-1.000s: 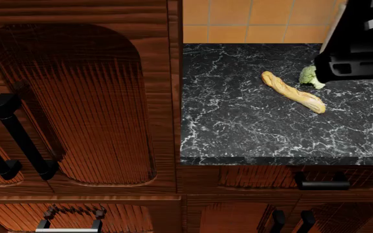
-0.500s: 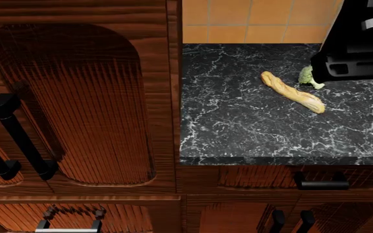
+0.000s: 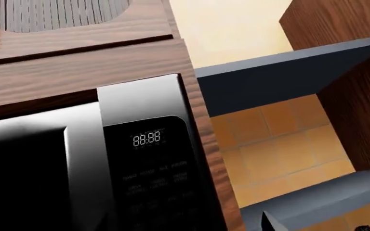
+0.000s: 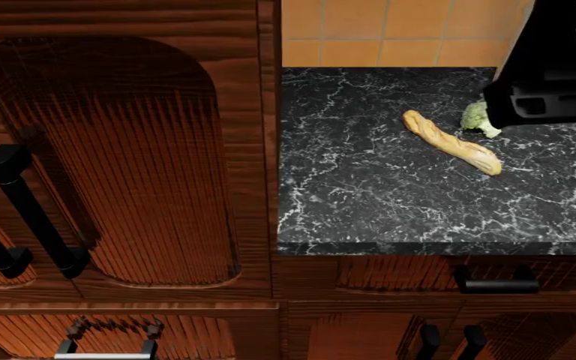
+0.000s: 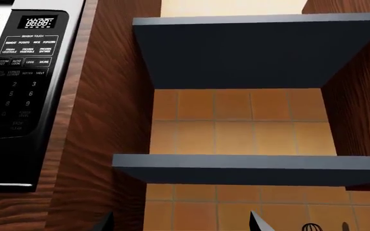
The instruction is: Open the microwave door
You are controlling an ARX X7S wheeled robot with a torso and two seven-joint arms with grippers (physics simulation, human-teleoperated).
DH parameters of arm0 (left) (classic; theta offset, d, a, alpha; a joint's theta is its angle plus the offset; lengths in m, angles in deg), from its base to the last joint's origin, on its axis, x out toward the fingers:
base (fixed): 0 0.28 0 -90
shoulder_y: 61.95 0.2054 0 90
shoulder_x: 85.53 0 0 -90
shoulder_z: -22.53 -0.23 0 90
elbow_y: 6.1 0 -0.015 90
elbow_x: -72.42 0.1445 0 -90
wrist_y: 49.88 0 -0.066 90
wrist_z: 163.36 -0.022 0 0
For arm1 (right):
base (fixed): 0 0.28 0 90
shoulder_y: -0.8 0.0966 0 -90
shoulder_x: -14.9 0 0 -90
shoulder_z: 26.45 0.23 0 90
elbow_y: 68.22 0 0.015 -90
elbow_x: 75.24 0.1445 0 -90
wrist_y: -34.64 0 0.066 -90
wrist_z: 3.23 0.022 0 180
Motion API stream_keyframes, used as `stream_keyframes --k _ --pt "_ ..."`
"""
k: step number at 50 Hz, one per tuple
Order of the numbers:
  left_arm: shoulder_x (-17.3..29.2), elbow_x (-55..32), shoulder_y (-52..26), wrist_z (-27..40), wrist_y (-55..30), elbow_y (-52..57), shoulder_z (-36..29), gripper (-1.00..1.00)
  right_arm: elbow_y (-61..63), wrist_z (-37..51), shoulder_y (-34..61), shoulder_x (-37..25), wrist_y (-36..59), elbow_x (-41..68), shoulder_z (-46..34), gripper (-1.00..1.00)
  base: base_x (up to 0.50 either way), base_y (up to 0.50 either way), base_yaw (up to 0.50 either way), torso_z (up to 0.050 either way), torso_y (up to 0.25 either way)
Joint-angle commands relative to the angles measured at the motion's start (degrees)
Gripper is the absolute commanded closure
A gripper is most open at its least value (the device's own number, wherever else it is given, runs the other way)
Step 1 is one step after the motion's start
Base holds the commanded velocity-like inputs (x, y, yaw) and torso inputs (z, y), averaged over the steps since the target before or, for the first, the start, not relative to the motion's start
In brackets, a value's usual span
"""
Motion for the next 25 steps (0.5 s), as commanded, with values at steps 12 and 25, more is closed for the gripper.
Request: stream_keyframes --k 12,25 --pt "2.2 -4.2 -0.4 13.6 11.9 -3.8 -3.8 -1.00 0.5 0.4 -0.6 -1.1 -0.8 0.8 0.6 -1.00 0.00 0.00 0.00 0.000 0.000" --pt "5.8 2.7 -3.5 15.5 18.7 -8.3 -0.7 -1.00 0.7 1.3 0.9 -1.2 -0.3 1.8 -0.4 -1.00 0.00 0.00 0.00 0.000 0.000"
